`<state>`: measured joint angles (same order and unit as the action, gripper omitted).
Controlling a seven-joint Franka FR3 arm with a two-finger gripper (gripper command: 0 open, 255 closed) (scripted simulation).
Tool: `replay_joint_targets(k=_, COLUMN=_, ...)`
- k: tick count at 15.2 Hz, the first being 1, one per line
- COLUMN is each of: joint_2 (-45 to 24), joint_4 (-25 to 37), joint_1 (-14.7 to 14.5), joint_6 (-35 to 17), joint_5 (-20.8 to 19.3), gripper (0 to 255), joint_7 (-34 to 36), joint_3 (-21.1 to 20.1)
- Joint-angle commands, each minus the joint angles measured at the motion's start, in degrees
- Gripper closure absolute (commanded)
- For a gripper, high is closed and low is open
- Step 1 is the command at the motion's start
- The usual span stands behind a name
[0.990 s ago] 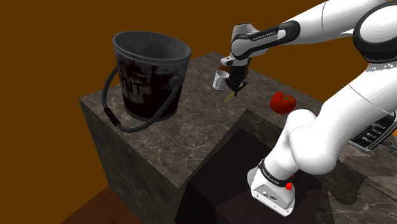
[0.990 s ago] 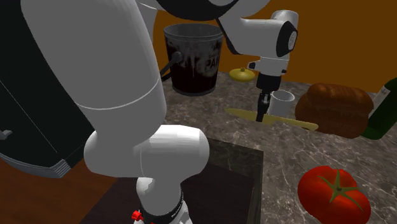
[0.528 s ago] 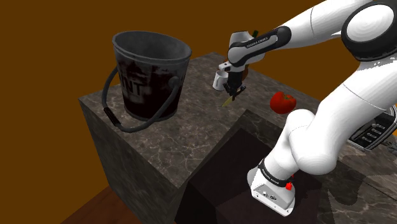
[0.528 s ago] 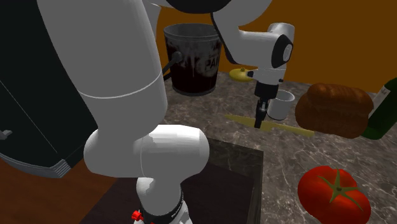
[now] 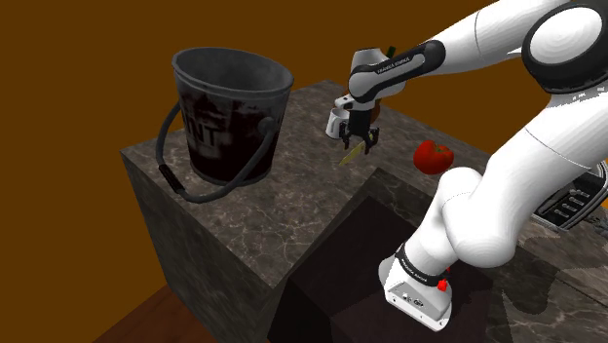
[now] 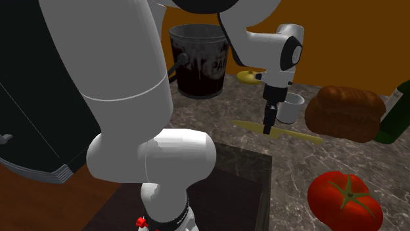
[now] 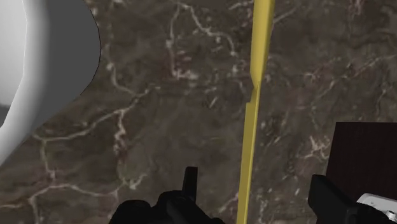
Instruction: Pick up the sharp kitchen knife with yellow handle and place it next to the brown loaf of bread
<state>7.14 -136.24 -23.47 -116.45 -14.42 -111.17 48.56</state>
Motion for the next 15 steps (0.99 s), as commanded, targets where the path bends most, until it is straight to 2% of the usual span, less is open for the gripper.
replay_joint_targets(k=1, joint_2=0.0, joint_4=0.0, joint_1=0.0, joint_6=0.0, joint_5=0.0, gripper=0, joint_7=0.0, joint_3=0.0)
replay_joint_targets(k=3, joint_2=0.0, joint_4=0.0, joint_1=0.0, joint_6=0.0, joint_5=0.0, gripper=0, joint_7=0.0, joint_3=0.0)
replay_joint_targets(k=7, joint_2=2.6, joint_4=5.7, joint_1=-0.4, joint_6=7.9, joint_5=-0.4, gripper=0, joint_7=0.9, joint_3=-1.5)
replay_joint_targets(k=15, joint_2=2.6, joint_4=5.7, joint_1=-0.4, joint_6=7.9, joint_5=-0.4, gripper=0, joint_7=0.9, joint_3=-1.5)
